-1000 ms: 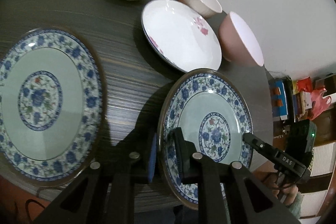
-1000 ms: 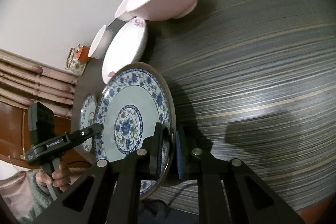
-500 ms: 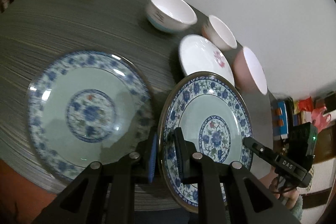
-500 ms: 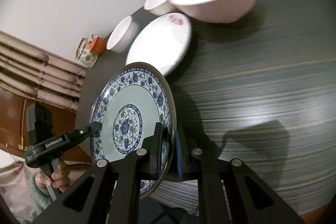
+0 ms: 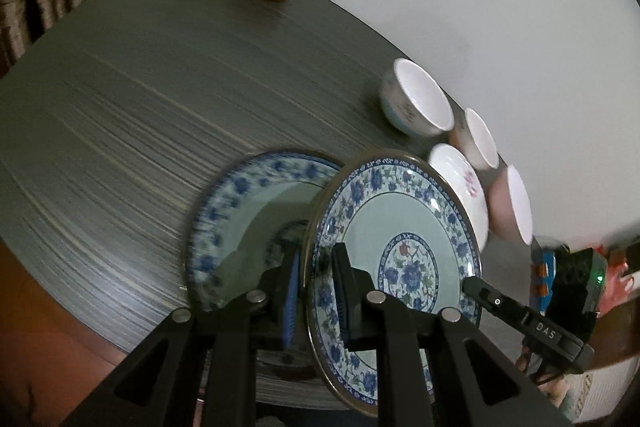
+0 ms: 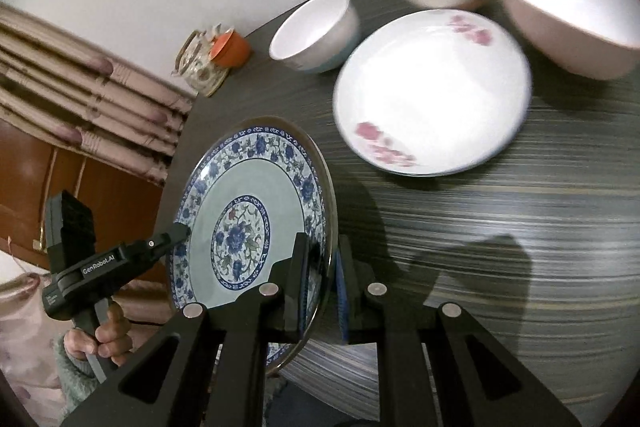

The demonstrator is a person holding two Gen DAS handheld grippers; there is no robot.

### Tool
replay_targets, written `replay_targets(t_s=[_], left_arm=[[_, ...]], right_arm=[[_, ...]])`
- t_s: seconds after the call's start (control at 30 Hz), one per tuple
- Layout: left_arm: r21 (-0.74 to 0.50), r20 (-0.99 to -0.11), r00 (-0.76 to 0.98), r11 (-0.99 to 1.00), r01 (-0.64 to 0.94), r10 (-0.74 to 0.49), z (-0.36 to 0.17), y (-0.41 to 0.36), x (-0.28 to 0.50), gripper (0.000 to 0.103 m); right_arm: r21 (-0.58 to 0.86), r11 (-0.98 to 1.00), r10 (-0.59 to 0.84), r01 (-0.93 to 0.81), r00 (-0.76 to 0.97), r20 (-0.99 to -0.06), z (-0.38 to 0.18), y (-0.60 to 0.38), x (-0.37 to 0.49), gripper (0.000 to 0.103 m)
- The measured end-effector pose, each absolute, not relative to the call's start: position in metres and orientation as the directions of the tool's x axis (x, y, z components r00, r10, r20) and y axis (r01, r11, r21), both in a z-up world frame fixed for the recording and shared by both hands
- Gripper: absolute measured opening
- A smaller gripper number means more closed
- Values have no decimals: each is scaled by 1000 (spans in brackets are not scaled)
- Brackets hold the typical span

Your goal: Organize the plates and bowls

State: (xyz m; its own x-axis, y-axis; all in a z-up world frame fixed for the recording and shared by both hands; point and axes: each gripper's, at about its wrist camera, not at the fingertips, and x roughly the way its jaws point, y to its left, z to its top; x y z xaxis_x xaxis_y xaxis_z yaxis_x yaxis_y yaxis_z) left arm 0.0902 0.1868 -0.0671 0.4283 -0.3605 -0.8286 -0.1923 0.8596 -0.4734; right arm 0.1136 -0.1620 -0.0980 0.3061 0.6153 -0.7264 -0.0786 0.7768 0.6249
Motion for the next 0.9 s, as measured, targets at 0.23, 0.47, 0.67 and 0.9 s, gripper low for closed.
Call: replay_targets(t_s=[0.23,0.47,0.67,0.9], left_arm=[[-443,-847,434,858,-259,-306,-86,214,89,16],[-434,-854,435,853,-291,-286,-96,228,88,15],[-424,-861,430,852,-307,-273,-104,232,91,15],[-415,-866,424,853,-318,-264,-111,233,93,16]], right_arm=[[606,788,611,-112,268,-745,-102,-121,129,13],[581,804,593,-126,232,-771,-112,-95,137,13],[576,808,588,-122,220,-778,-119,-85,140,13],[558,819,574,-136,217,-790,-122,-75,142,14]])
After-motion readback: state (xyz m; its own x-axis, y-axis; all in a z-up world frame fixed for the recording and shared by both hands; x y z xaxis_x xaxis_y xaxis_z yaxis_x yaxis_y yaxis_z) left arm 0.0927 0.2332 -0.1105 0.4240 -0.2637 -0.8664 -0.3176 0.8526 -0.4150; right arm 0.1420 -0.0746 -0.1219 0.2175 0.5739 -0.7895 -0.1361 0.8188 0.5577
